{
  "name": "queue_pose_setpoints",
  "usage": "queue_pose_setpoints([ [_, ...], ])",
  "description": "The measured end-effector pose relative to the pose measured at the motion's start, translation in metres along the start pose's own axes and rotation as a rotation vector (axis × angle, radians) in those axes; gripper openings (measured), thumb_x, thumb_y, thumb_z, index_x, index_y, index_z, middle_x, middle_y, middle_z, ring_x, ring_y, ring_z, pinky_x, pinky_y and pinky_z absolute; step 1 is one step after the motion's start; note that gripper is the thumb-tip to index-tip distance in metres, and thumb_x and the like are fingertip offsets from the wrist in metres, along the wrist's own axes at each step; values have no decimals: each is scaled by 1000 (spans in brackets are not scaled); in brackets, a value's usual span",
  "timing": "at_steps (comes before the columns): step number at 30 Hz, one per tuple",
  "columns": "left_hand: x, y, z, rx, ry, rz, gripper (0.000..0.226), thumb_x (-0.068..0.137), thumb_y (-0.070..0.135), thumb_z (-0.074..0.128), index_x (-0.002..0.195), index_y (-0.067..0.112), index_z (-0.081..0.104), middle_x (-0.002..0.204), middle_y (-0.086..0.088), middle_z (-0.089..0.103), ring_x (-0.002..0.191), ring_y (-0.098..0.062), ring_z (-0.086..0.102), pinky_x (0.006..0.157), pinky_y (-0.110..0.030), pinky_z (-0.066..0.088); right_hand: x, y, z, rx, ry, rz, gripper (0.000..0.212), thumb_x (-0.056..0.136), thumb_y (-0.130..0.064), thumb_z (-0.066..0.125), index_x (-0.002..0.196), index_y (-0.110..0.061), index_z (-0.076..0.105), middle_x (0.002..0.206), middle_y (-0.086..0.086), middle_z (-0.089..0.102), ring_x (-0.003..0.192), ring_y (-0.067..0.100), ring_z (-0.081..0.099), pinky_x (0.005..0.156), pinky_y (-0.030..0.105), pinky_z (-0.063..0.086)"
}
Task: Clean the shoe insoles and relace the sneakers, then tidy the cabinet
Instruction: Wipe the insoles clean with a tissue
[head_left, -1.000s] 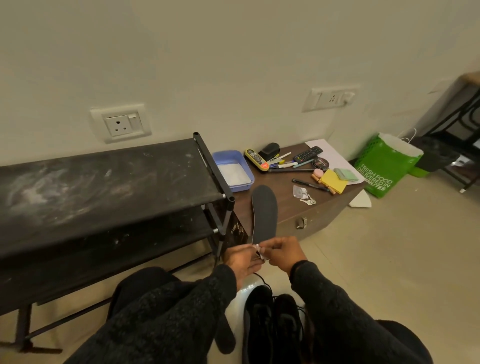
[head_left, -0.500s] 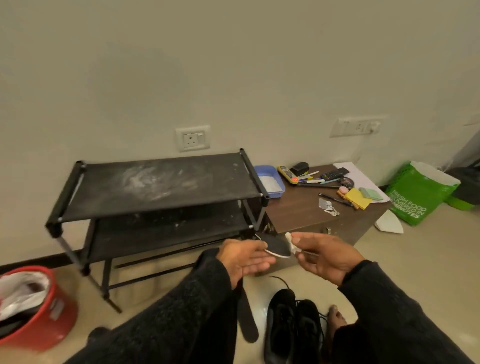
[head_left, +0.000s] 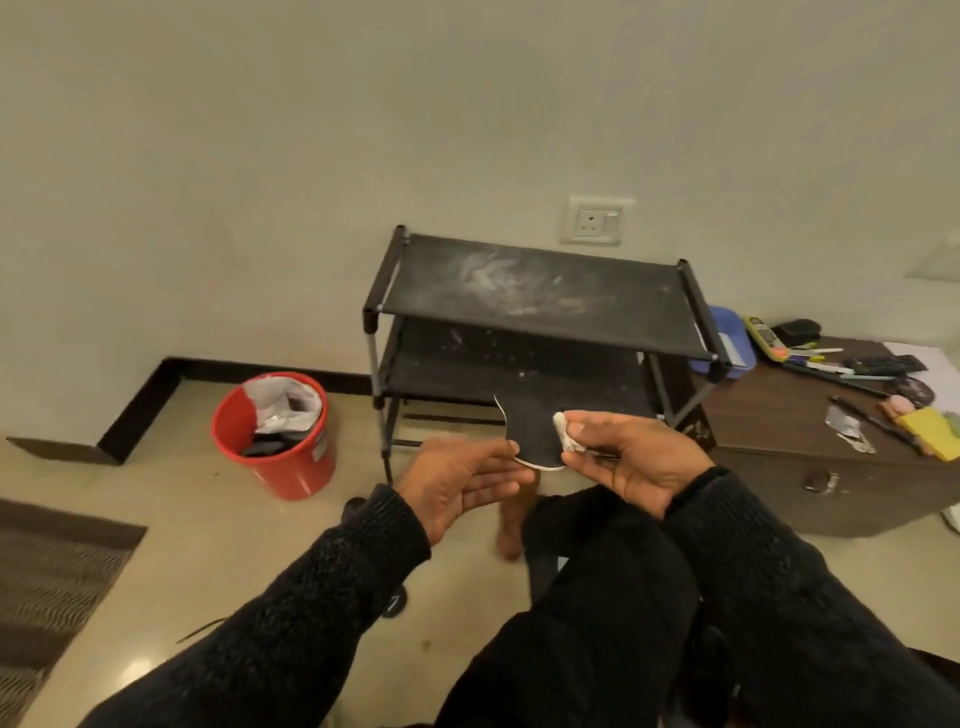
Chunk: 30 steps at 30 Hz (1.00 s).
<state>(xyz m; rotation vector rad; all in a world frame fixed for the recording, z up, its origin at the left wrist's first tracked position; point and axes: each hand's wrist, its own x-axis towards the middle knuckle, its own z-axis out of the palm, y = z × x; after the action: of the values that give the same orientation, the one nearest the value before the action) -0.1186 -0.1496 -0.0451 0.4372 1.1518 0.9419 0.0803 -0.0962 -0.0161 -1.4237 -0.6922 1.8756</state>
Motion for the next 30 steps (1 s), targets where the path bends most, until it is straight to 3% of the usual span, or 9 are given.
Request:
queue_pose_setpoints([
  [4, 8, -26, -43, -54, 105, -49, 27, 91, 13, 72, 113, -1, 68, 99, -19, 76, 96, -27, 75, 80, -31, 60, 31, 34, 28, -72, 49, 107, 23, 88, 9, 63, 108, 3, 73, 105, 19, 73, 101, 30, 70, 72, 34, 62],
  [8, 27, -57, -78, -89, 173, -95, 25, 92, 12, 70, 112, -2, 68, 98, -20, 76, 92, -27, 76, 74, -30, 60, 61, 66, 49, -43, 57, 215, 24, 89, 12, 60, 110, 4, 70, 107, 21, 71, 100, 30, 69, 76, 38, 62],
  [13, 73, -103, -110, -106, 274, -213, 19, 93, 6, 68, 108, -5, 68, 96, -23, 75, 89, -30, 76, 75, -33, 62, 94, 97, 67, 142, 53, 351, 29, 90, 13, 58, 116, 4, 66, 104, 20, 69, 100, 27, 66, 72, 33, 63],
  [17, 122, -152, -131, -127, 365, -277, 15, 97, 2, 62, 106, -9, 67, 100, -27, 72, 86, -30, 74, 72, -31, 62, 117, 106, 73, 189, 45, 430, 25, 93, 11, 54, 112, 1, 67, 100, 16, 71, 99, 23, 64, 80, 32, 60],
  [22, 188, -226, -145, -98, 519, -396, 18, 93, 7, 69, 103, -8, 69, 86, -20, 75, 76, -25, 74, 67, -31, 62, 157, 113, 78, 175, 75, 493, 21, 94, 9, 54, 104, -1, 70, 102, 14, 71, 109, 24, 63, 75, 31, 61],
  [26, 232, -268, -156, -159, 574, -536, 16, 88, 4, 74, 102, -4, 71, 104, -24, 73, 88, -33, 73, 49, -25, 56, 191, 131, 81, 91, 94, 588, 16, 94, 7, 56, 100, -1, 69, 105, 14, 69, 112, 27, 61, 68, 27, 62],
  [30, 267, -283, -168, -112, 574, -597, 23, 92, 7, 70, 112, -5, 69, 101, -20, 73, 76, -27, 72, 49, -25, 56, 218, 142, 88, 94, 109, 615, 14, 84, 6, 68, 96, 1, 71, 103, 14, 72, 108, 27, 65, 73, 28, 62],
])
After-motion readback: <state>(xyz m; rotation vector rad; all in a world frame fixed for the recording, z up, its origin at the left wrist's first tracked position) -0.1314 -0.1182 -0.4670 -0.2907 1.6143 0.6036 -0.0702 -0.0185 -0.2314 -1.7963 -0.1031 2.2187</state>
